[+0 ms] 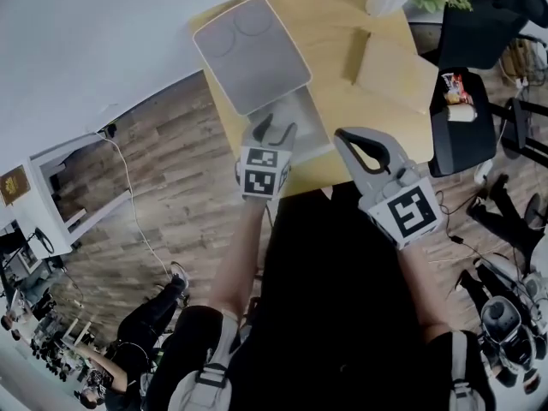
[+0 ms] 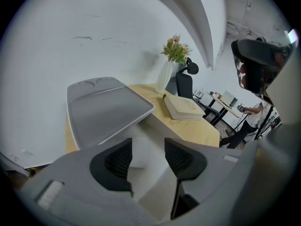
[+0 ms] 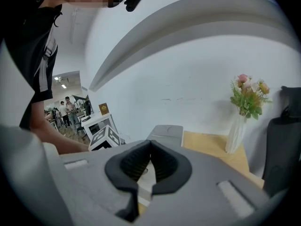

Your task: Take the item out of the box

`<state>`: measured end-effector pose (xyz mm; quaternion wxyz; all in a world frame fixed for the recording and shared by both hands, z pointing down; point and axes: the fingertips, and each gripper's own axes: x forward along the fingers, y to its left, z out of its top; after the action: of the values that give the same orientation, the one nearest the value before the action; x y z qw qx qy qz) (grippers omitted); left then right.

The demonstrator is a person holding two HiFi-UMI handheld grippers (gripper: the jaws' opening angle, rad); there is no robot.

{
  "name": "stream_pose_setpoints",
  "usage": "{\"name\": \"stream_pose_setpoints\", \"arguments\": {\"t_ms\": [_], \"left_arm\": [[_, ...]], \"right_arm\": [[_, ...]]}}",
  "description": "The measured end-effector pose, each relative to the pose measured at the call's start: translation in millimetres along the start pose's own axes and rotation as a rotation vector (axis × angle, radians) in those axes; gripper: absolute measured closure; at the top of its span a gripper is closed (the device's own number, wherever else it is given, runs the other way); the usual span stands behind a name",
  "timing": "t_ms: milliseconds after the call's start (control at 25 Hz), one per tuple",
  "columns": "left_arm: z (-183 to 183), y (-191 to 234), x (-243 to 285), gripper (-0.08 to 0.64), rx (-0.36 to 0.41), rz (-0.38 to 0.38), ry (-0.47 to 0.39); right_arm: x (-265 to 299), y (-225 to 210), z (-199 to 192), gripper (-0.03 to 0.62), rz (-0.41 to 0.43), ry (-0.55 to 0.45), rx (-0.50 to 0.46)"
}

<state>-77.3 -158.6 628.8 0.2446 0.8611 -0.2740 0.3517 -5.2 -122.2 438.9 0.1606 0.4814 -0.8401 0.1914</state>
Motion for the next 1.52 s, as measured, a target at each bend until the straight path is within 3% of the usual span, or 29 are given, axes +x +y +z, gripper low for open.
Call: {"name": "stream_pose_setpoints", "arguments": {"t_ms": [480, 1240, 1520], "left_arm": [[-8, 17, 34, 0.319, 0.048, 0.025, 0.110], [-29, 21, 61, 0.316, 0.292, 0.150, 0.338], [-32, 26, 61, 0.371, 0.350, 0.194, 0.361]], "right_arm": [[8, -10, -8, 0.589, -0.044, 0.031, 0.048], [9, -21, -16, 0.589, -0.085, 0.049, 0.086], [11, -20, -15, 0.589, -0.086, 0.047, 0.087]]}}
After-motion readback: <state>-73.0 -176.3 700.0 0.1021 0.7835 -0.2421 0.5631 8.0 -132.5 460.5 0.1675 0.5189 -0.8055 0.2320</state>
